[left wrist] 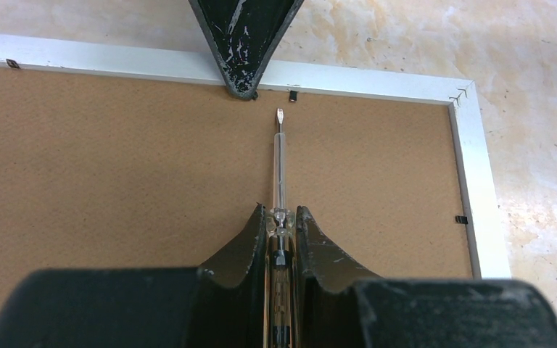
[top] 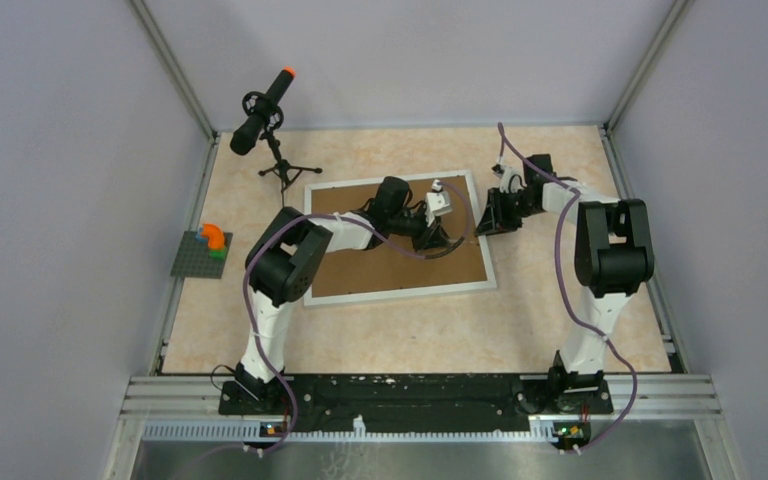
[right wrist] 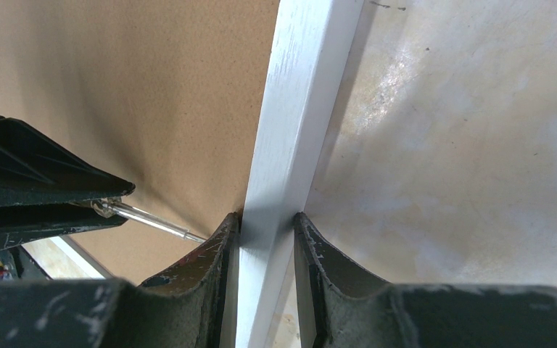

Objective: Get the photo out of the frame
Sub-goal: Release the photo frame item from the photo frame.

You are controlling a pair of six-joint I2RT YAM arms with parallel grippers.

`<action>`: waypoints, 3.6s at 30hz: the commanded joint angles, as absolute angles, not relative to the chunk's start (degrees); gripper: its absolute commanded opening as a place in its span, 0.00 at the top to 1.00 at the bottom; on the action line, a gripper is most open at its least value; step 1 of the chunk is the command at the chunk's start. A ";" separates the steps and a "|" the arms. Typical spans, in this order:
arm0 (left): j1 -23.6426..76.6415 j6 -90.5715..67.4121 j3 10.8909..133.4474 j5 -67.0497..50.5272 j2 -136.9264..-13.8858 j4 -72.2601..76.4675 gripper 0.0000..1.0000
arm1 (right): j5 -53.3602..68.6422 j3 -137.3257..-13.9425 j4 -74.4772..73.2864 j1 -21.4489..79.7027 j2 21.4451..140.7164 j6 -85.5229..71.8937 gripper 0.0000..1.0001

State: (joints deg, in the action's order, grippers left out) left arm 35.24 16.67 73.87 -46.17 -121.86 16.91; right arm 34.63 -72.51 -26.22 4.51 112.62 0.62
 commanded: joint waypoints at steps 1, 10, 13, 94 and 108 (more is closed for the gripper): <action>34.76 18.63 73.59 -43.83 -120.89 14.41 1.00 | 29.26 -70.50 -29.27 6.77 116.93 2.91 1.00; 35.69 20.28 72.69 -45.46 -120.82 13.63 1.00 | 29.27 -70.67 -29.27 6.77 117.07 2.81 1.00; 35.94 19.77 72.95 -46.23 -121.02 14.26 1.00 | 29.40 -70.61 -29.27 6.77 117.16 2.81 1.00; 35.33 14.88 71.81 -41.57 -120.36 17.50 1.00 | 29.37 -71.22 -29.61 6.77 117.78 2.62 1.00; 36.62 19.38 72.01 -45.91 -120.83 15.43 1.00 | 29.38 -71.11 -29.51 6.77 117.61 2.64 1.00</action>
State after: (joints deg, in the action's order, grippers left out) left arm 36.23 16.93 71.64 -45.19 -121.21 19.22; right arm 34.70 -73.19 -27.05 4.51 113.06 0.23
